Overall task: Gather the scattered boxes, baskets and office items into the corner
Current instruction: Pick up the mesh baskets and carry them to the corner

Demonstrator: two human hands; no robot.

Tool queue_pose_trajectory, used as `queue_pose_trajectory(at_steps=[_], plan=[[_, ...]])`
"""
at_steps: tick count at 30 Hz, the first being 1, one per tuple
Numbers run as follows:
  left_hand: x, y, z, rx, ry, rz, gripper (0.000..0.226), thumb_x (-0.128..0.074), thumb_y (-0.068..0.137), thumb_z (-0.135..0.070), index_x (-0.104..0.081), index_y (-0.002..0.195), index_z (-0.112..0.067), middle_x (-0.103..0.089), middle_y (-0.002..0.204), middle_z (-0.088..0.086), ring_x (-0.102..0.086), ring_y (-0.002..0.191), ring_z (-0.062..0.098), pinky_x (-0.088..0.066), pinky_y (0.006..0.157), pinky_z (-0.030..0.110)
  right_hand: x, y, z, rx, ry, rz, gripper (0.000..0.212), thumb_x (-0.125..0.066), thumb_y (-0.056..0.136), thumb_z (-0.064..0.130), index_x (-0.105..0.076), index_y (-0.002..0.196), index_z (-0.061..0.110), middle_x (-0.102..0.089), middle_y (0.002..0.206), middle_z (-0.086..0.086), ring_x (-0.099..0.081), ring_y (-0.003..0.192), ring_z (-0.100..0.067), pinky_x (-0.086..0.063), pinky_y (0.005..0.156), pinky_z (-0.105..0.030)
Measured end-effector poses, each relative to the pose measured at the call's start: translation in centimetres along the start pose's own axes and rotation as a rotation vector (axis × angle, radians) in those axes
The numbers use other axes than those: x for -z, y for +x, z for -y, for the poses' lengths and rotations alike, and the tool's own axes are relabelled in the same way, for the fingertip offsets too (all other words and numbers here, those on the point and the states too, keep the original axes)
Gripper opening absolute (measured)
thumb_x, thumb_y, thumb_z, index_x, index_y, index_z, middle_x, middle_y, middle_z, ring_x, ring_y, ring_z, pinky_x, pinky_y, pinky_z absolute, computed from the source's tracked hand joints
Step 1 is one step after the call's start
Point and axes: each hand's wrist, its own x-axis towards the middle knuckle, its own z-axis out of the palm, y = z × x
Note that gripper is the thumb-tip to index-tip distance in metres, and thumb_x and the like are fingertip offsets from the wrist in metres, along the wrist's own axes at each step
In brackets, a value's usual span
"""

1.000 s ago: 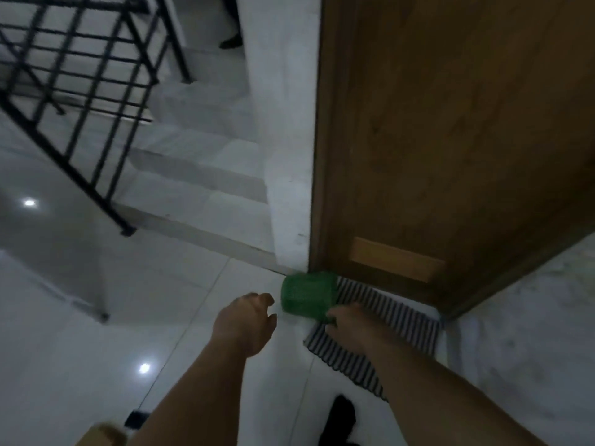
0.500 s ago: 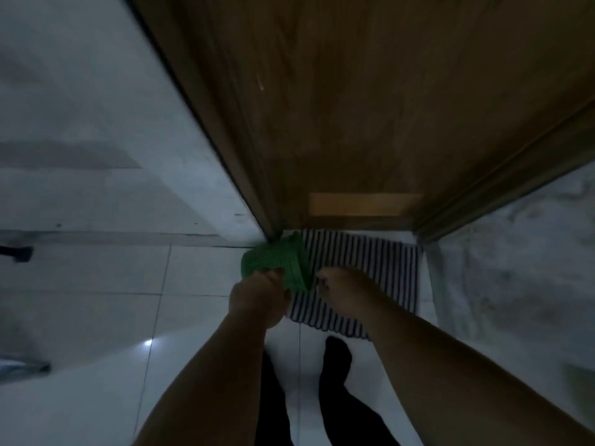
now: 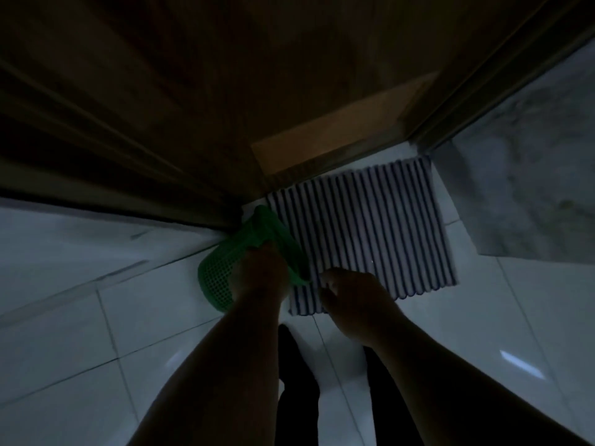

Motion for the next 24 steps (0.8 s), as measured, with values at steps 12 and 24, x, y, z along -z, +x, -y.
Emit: queue_pose_trajectory(at_steps=[12,24], plan=[[-5.1,7.6,0.1,-0.088,0.157,-0.015,0.033,-0.042,0.101,-0.029,-0.055,0.123,-0.008,-0.06,0.116,0.015,-0.058,0.103,0.031,-0.046,0.076,0.04,-3.6,3.8,-1.7,-0.082,0.111,-0.043,0.028,-0.05,0.094,0.037,-0.061,0.119,0.032,-0.068,0.117,0.002,-0.065,0.104,-0.017,-0.055,0.087,-0.037],[7.4,-7.8,2.4,-0.182,-0.442,-0.134,0.046,-0.054,0.088,-0.013,-0.036,0.129,-0.023,-0.063,0.108,0.014,-0.06,0.095,0.036,-0.05,0.076,0.039,10.0,-4.9,1.1,-0.054,-0.46,-0.17,0.06,-0.051,0.093,0.041,-0.025,0.147,0.034,-0.014,0.158,-0.001,-0.028,0.136,-0.036,-0.044,0.1,-0.054]])
